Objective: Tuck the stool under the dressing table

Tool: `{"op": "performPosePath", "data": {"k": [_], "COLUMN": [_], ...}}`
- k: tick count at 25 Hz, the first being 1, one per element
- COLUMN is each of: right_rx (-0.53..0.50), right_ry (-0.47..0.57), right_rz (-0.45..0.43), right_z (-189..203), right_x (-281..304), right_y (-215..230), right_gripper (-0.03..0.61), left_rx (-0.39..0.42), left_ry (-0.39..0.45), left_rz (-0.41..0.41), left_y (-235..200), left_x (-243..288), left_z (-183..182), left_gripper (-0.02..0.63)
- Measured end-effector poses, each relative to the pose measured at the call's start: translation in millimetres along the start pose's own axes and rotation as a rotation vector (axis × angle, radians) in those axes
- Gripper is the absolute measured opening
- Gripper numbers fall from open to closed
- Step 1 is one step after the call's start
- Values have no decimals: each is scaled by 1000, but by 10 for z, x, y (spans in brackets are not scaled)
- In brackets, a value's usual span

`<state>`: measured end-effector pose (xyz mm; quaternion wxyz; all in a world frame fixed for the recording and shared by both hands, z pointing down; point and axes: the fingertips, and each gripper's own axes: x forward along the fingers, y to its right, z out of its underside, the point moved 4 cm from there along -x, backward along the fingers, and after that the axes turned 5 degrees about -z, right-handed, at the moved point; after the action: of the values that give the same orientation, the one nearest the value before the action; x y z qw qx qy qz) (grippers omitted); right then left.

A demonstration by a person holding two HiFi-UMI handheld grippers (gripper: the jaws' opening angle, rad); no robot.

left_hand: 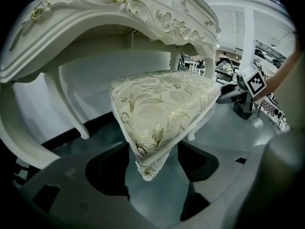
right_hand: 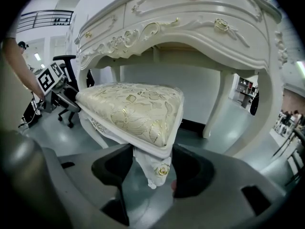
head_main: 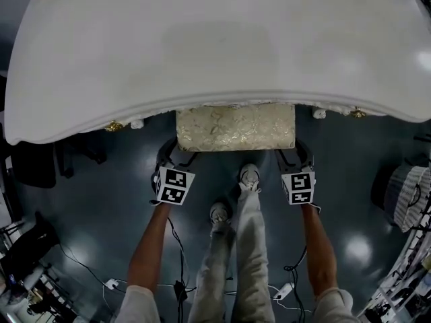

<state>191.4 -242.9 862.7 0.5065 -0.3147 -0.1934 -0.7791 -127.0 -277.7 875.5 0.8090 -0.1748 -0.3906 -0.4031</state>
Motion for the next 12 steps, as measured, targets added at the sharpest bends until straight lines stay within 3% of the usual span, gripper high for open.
{"op": "performPosePath", "data": {"k": [12], "right_rx": [-13], "right_ry": [-39], "right_rz": [-39], "right_z": [-13], "right_x": [100], "right_y": [21], "right_gripper": [265], "left_rx": [7], "left_ry": [-27], "left_rz": [-14], "left_y": [-31], "left_x": [65], "left_z": [-24], "left_gripper": [301]}}
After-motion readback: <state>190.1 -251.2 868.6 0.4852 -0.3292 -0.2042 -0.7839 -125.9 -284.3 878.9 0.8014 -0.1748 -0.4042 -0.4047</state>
